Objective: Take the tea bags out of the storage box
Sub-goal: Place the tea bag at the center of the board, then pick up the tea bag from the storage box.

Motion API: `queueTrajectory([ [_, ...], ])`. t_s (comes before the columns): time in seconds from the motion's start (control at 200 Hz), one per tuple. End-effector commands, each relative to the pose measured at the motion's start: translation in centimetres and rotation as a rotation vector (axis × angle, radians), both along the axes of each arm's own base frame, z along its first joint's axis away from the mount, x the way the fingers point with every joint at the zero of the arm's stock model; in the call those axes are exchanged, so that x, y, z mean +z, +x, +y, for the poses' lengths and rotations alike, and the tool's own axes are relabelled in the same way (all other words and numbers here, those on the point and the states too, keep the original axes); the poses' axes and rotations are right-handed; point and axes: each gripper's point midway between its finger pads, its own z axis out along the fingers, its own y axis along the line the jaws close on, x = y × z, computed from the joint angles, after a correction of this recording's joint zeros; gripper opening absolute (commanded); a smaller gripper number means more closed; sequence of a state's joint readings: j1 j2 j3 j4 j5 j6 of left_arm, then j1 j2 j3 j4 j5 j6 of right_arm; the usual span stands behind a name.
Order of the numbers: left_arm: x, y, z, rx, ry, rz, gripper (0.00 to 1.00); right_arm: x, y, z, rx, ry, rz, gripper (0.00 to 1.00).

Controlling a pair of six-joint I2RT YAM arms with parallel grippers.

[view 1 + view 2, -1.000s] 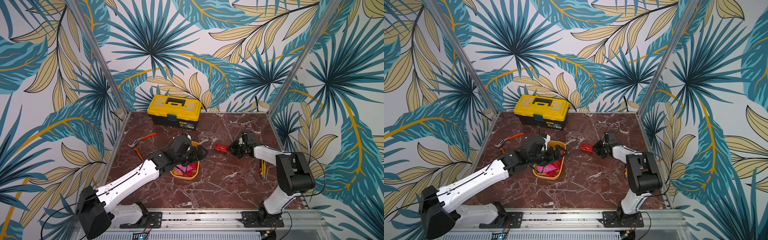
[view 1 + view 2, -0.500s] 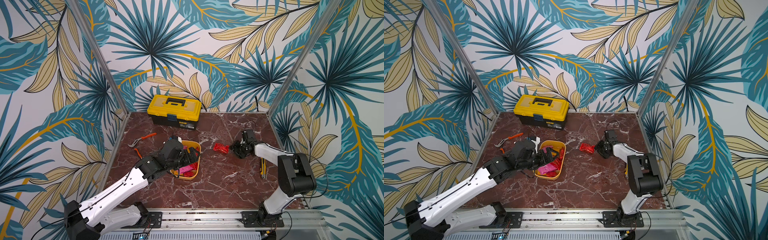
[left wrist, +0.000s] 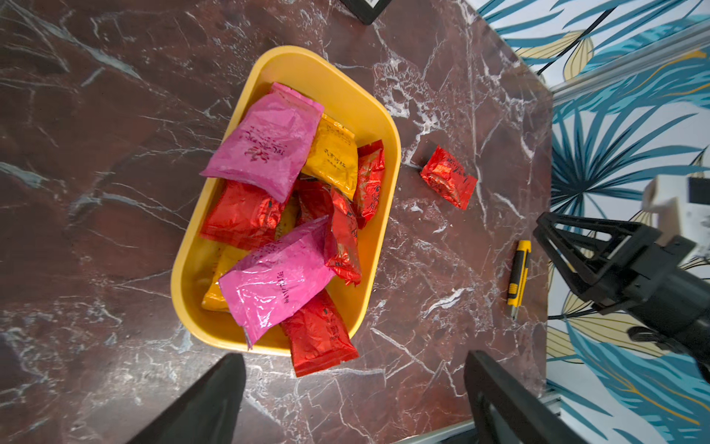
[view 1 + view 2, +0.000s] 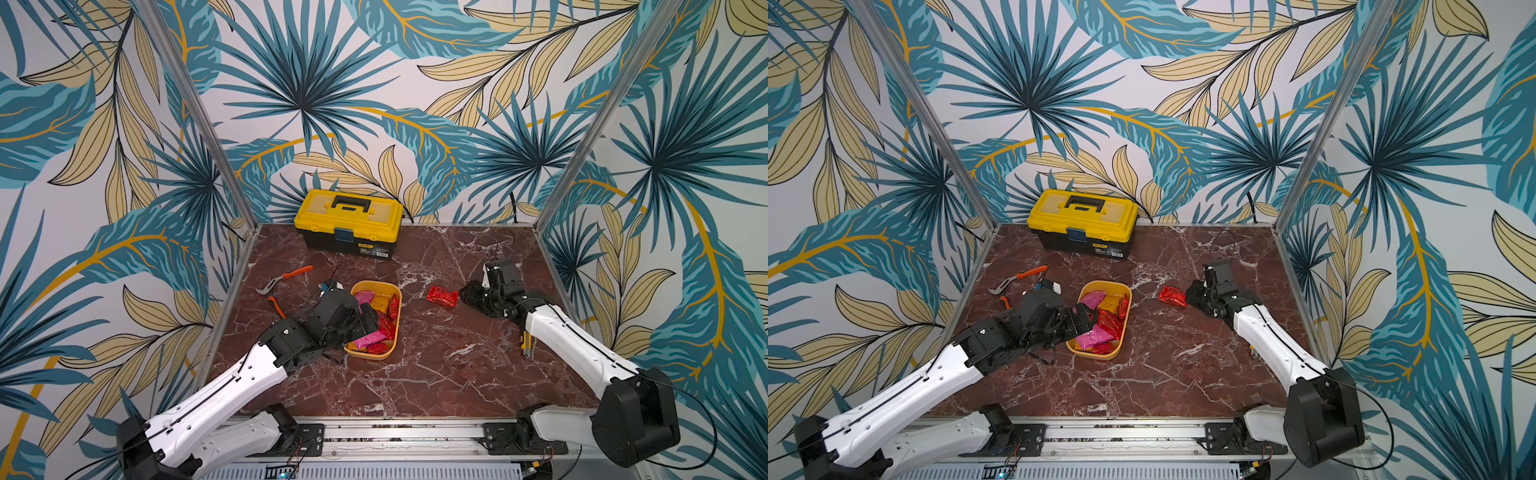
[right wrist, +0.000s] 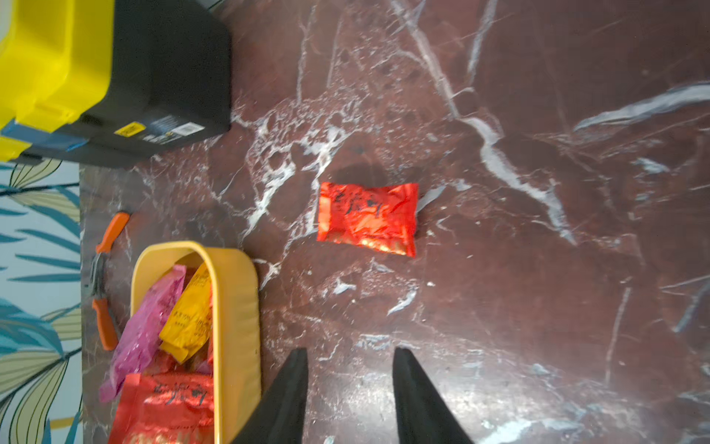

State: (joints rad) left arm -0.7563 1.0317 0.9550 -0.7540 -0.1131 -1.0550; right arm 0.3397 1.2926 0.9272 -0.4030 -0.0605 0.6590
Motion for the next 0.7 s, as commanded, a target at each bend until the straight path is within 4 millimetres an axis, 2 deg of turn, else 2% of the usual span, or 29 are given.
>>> queueTrajectory([
  [0.0, -2.0, 0.1, 0.1, -0.031, 0.055, 0.045, 0.89, -0.6, -2.4, 2.8, 0.127, -0.036, 0.025, 0.39],
  [0.115, -3.0, 0.6, -0.8, -0.067, 0.046, 0.079, 0.81, -1.2, -4.3, 5.6, 0.207, -0.010, 0.042, 0.37],
  [0.245, -3.9, 1.3, -1.3, -0.089, 0.046, 0.111, 0.66, -2.1, -6.5, 7.4, 0.270, -0.031, 0.062, 0.36],
  [0.346, -4.5, 1.9, -1.7, -0.103, 0.054, 0.127, 0.55, -2.6, -7.9, 7.6, 0.289, -0.060, 0.069, 0.36],
  [0.456, -5.3, 2.6, -2.0, -0.110, 0.066, 0.150, 0.46, -2.9, -9.1, 7.4, 0.287, -0.067, 0.071, 0.36],
  [0.691, -5.8, 4.2, -2.6, -0.121, 0.066, 0.166, 0.39, -2.8, -10.4, 6.8, 0.274, -0.066, 0.062, 0.36],
])
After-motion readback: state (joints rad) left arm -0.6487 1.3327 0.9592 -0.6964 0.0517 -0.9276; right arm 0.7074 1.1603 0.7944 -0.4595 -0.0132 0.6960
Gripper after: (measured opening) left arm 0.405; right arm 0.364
